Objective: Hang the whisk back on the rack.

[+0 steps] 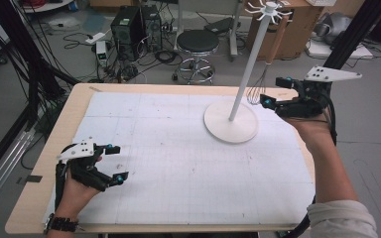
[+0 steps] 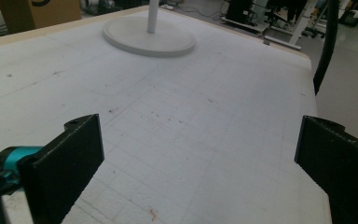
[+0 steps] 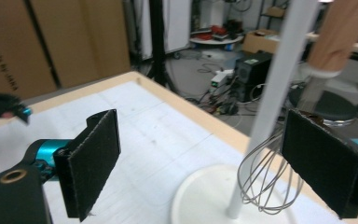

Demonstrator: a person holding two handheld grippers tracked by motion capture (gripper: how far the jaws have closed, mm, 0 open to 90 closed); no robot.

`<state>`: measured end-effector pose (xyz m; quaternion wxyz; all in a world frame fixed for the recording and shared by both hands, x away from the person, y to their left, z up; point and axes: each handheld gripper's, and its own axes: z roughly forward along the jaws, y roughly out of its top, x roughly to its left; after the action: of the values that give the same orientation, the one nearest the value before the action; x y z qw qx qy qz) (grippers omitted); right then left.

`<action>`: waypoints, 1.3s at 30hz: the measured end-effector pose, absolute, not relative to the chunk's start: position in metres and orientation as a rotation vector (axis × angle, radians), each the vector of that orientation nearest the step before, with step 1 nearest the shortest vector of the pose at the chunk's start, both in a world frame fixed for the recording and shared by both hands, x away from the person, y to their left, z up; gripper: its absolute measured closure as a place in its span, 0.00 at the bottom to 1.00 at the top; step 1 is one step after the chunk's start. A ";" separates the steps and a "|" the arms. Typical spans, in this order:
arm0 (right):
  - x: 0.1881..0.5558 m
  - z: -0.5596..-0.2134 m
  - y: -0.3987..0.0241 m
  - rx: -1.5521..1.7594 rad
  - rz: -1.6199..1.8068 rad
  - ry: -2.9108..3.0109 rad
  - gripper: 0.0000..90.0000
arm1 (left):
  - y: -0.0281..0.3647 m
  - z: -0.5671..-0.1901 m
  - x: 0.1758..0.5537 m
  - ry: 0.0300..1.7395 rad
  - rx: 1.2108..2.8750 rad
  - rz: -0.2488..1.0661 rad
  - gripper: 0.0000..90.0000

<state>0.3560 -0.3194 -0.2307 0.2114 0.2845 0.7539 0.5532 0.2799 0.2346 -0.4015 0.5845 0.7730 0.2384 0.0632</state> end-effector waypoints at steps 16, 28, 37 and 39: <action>0.339 -0.275 -0.304 0.735 1.567 2.190 0.00 | 0.235 -0.401 0.280 0.545 1.801 0.151 0.02; 0.317 -0.310 -0.299 0.750 1.576 2.212 0.00 | 0.234 -0.399 0.279 0.542 1.797 0.147 0.02; 0.308 -0.333 -0.305 0.762 1.581 2.215 0.00 | 0.234 -0.399 0.278 0.536 1.795 0.144 0.02; 0.306 -0.338 -0.306 0.761 1.584 2.215 0.00 | 0.233 -0.400 0.278 0.535 1.798 0.144 0.02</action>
<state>0.3057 -0.3057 -0.3383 0.1564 0.2659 0.7738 0.5533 0.2784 0.2331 -0.3996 0.5894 0.7720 0.2299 0.0617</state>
